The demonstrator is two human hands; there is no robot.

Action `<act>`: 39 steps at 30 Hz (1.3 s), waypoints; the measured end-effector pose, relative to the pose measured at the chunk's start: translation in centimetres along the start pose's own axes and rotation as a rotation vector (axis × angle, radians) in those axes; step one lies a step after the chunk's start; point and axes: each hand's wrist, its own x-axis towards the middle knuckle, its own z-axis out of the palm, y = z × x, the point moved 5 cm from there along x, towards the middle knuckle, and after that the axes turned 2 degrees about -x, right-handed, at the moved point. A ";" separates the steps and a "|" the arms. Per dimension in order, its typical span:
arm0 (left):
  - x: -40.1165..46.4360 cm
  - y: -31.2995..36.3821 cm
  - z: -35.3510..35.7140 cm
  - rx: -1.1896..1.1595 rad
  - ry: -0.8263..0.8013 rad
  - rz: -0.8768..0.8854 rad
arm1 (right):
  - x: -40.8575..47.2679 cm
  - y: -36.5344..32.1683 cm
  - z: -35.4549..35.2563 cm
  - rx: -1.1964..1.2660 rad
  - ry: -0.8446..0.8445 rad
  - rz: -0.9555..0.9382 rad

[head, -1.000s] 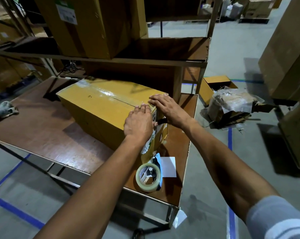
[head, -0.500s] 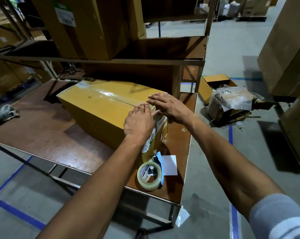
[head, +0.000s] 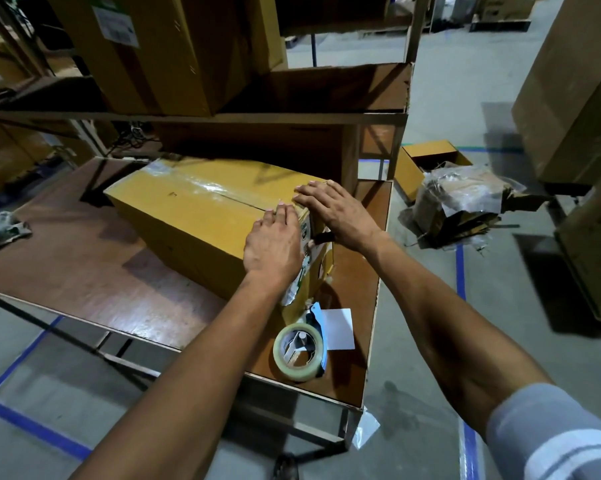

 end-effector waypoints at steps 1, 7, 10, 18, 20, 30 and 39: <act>0.0 0.0 0.0 -0.002 0.003 -0.002 | 0.0 -0.2 0.0 -0.004 -0.019 0.019; -0.8 -0.2 -1.9 -0.234 0.163 -0.020 | -0.8 -2.4 -2.1 0.104 -0.043 0.196; -1.4 -1.5 -2.3 -0.477 0.278 0.056 | -1.9 -3.7 -2.7 0.240 -0.056 0.273; -4.9 -7.8 2.6 -0.585 0.413 -0.008 | -4.7 -10.5 -3.0 0.548 0.000 0.368; -4.9 -7.8 3.1 -0.594 0.411 0.008 | -4.5 -12.3 -2.4 0.530 0.019 0.356; -4.6 -7.0 2.7 -0.537 0.264 0.259 | -4.7 -10.2 -1.2 0.584 0.103 0.390; -3.1 -10.0 5.9 -0.420 0.173 0.072 | -7.7 -2.7 -1.5 0.465 0.083 0.493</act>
